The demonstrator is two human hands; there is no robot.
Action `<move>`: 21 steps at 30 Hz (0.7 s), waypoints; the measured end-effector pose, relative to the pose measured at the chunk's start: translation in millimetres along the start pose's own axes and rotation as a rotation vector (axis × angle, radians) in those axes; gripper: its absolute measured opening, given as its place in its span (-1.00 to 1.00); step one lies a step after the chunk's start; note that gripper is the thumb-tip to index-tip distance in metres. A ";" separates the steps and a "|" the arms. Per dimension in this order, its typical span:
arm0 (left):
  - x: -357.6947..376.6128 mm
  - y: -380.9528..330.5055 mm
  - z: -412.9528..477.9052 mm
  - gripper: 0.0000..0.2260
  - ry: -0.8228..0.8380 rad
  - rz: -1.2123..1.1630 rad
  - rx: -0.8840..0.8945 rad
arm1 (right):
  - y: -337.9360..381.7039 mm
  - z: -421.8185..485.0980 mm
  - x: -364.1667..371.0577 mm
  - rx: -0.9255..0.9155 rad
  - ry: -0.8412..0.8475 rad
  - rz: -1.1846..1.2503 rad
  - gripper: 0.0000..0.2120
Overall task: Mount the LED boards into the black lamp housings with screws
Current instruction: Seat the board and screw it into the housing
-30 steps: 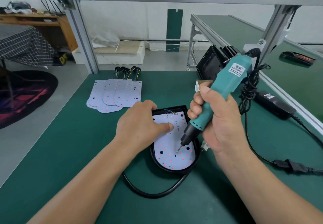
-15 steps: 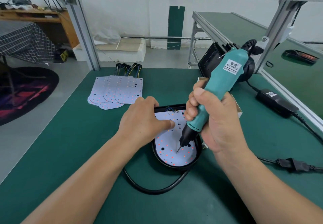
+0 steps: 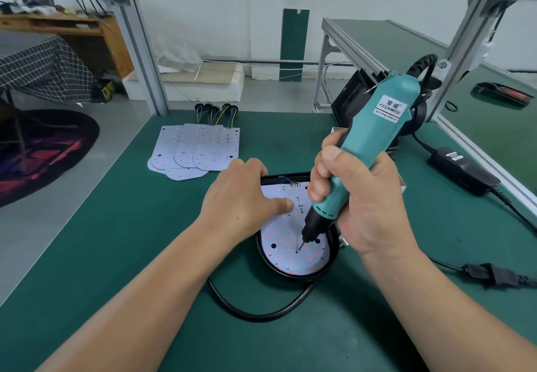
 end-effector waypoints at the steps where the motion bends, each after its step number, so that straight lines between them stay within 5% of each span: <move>1: 0.3 -0.1 0.1 -0.49 0.000 0.003 0.001 | 0.9 -0.8 0.9 -0.008 0.012 -0.008 -0.94; 21: -3.3 -5.9 -3.0 -0.53 0.015 -0.009 0.009 | -1.6 -9.6 13.2 -0.004 0.261 -0.073 -0.89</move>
Point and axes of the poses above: each hand's wrist, its own z-axis towards the middle knuckle, its own x-axis out of the palm, y = z × x, the point moved 5 cm from there along z, towards the middle knuckle, and after that the axes turned 14 degrees about -y, right-handed, at the moved point
